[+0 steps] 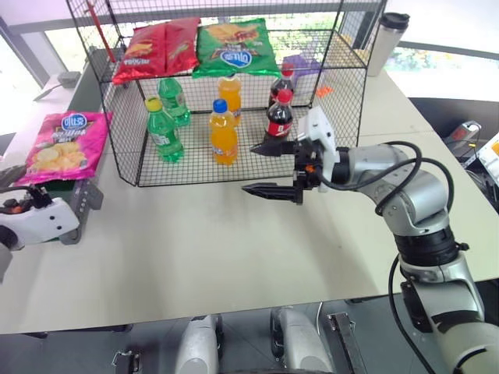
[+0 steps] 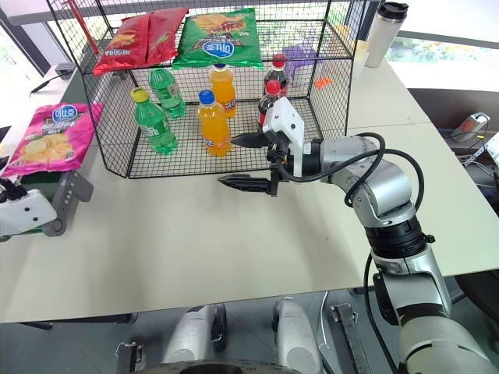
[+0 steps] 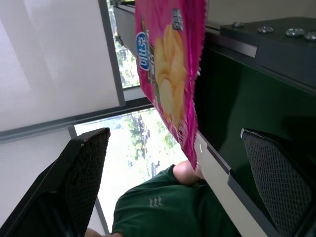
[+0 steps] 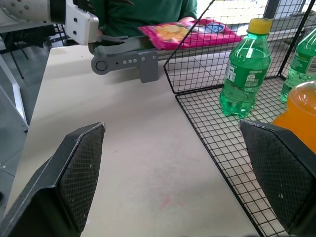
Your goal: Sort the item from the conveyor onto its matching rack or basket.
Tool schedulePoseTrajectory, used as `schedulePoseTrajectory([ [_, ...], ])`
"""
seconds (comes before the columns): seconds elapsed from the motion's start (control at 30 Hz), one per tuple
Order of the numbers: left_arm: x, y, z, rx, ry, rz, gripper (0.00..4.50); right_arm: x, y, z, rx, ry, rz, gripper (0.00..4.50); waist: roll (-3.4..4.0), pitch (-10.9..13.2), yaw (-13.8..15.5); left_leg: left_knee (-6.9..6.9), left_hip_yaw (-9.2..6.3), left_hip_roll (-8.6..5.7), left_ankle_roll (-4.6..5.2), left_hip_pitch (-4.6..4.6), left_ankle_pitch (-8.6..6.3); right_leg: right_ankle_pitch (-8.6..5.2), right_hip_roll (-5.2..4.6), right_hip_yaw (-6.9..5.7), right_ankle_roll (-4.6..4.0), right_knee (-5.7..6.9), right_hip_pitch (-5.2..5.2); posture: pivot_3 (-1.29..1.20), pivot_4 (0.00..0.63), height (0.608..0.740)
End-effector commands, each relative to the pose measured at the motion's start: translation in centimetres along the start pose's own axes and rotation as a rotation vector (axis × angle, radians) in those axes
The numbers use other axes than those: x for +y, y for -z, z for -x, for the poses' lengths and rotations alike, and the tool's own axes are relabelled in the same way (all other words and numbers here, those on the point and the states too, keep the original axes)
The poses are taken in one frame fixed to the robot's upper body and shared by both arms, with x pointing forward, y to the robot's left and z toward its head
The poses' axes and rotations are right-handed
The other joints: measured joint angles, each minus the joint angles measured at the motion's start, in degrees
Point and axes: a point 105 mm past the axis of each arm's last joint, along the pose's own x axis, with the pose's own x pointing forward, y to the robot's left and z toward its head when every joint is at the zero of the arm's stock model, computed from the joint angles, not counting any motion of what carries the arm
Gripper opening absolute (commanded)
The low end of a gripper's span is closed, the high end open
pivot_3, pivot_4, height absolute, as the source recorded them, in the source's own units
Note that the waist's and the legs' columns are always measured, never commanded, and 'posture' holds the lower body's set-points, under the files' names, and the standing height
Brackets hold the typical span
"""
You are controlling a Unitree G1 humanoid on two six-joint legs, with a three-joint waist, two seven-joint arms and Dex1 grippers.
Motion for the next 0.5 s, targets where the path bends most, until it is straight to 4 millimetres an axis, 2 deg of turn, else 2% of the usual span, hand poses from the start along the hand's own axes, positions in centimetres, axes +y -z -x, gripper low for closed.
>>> schedulePoseTrajectory([
  [0.03, 0.4, -0.1, -0.3, -0.003, -0.012, -0.026, 4.45, 0.0, -1.1, 0.4, -0.031, 0.023, 0.045, 4.50, 0.00, 0.0, 0.0, 0.01, 0.00, 0.00, 0.00, 0.00, 0.00, 0.00, 0.00, 0.00, 0.00, 0.02, 0.00, 0.00, 0.150, 0.740],
  [0.4, -0.2, -0.6, -2.0, -0.019, 0.000, -0.013, 4.45, -0.1, -1.0, 0.6, -0.037, 0.057, 0.044, 4.50, -0.01, 0.0, 0.1, 0.07, -0.01, -0.01, 0.01, 0.05, 0.01, 0.08, 0.01, 0.00, 0.15, 0.22, -0.01, 0.00, 0.150, 0.740],
  [0.5, -0.9, -0.5, -2.4, -0.016, 0.017, -0.002, 4.45, -0.2, -1.0, 0.6, -0.034, 0.069, 0.047, 4.50, -0.01, 0.0, 0.1, 0.08, -0.01, -0.01, 0.00, 0.08, 0.01, 0.08, 0.00, 0.00, 0.15, 0.24, 0.01, 0.00, 0.150, 0.740],
])
